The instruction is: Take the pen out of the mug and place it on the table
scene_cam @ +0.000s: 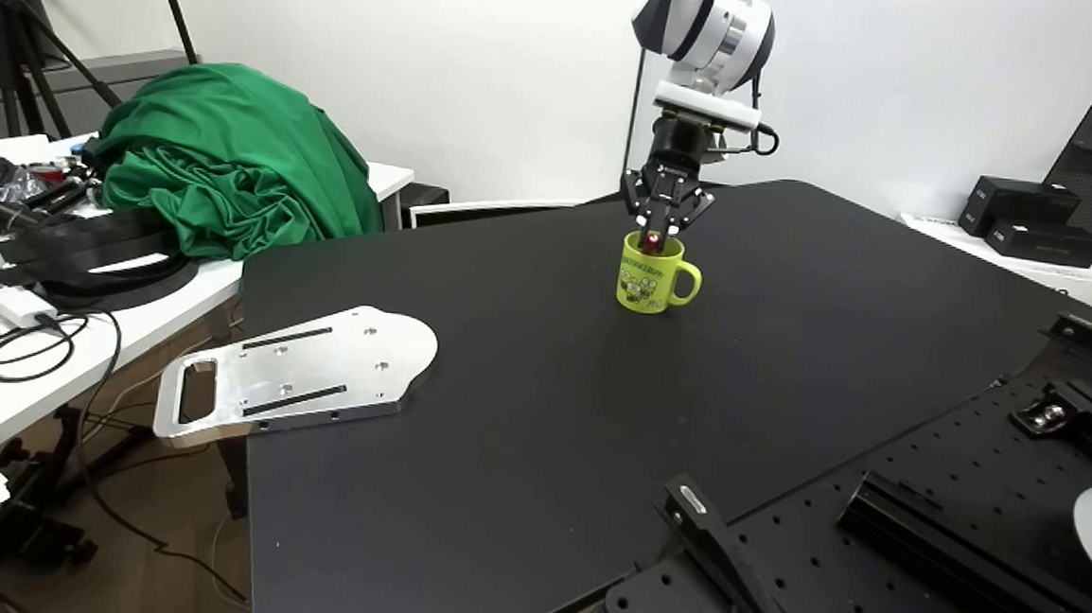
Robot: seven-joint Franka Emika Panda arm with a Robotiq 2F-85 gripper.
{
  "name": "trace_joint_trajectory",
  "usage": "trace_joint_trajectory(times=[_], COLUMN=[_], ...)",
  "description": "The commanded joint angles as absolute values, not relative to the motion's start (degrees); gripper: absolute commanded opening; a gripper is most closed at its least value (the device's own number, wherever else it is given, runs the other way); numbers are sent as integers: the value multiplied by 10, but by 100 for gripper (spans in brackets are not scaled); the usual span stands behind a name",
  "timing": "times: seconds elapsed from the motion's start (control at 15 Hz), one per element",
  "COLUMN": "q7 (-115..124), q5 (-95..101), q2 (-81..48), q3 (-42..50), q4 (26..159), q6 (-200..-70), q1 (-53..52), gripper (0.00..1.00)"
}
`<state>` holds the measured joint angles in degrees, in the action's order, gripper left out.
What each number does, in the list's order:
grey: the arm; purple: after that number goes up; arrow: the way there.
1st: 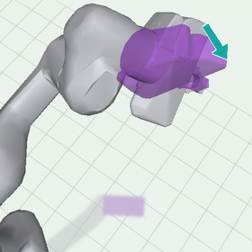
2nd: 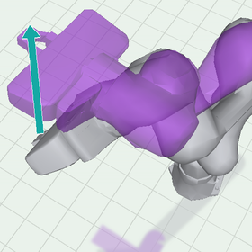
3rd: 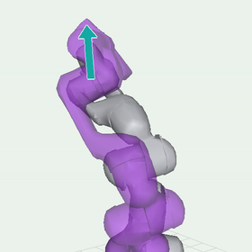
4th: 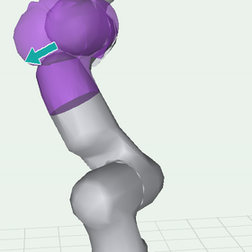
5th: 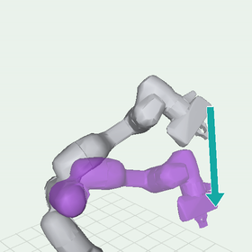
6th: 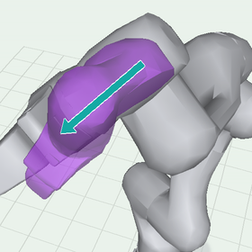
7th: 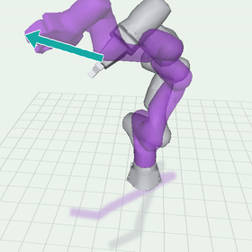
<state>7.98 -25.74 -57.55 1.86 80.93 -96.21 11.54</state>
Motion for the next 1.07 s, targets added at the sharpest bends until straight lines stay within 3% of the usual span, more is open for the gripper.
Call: trace_joint_trajectory(times=[0.0,0.6,1.0], q7=[88,74,-17], q5=[-276,-273,-153], q2=[-553,-477,-420], q3=[8,27,75], q4=[790,750,800], q6=[-924,-778,-912], q1=[132,155,146], gripper=[6,6,6])
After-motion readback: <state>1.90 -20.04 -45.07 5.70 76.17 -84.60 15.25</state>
